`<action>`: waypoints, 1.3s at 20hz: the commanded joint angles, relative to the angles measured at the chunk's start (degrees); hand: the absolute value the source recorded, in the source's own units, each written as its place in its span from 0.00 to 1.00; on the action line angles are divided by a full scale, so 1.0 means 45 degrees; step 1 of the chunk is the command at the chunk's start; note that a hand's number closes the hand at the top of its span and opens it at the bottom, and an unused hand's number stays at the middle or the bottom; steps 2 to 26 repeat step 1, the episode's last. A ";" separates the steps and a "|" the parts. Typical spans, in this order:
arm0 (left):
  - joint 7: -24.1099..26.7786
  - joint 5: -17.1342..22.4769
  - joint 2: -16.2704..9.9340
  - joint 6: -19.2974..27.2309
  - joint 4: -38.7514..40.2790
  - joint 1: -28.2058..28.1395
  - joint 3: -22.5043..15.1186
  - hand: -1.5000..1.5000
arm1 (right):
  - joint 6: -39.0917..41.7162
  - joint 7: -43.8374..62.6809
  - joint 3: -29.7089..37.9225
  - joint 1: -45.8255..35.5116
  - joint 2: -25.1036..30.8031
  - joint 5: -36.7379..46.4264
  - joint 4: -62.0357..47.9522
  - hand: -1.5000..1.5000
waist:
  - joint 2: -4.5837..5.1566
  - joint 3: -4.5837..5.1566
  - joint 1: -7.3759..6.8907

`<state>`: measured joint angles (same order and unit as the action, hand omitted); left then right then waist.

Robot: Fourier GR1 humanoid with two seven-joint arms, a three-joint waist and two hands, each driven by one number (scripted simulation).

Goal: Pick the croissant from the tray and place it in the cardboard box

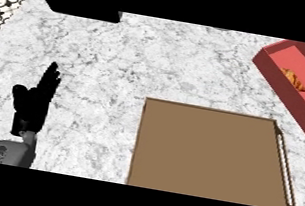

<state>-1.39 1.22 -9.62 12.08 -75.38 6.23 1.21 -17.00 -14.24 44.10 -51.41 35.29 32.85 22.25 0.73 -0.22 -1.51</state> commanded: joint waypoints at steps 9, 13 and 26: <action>0.0160 0.0028 -0.0131 -0.0236 -0.0142 -0.0291 0.0027 0.50 | 0.0304 -0.0975 0.1221 0.0345 0.0447 -0.1485 -0.0134 0.00 | -0.0053 0.0017 0.0067; 0.0160 0.0028 -0.0131 -0.0236 -0.0142 -0.0291 0.0027 0.50 | 0.0304 -0.0975 0.1221 0.0345 0.0447 -0.1485 -0.0134 0.00 | -0.0053 0.0017 0.0067; 0.0160 0.0028 -0.0131 -0.0236 -0.0142 -0.0291 0.0027 0.50 | 0.0304 -0.0975 0.1221 0.0345 0.0447 -0.1485 -0.0134 0.00 | -0.0053 0.0017 0.0067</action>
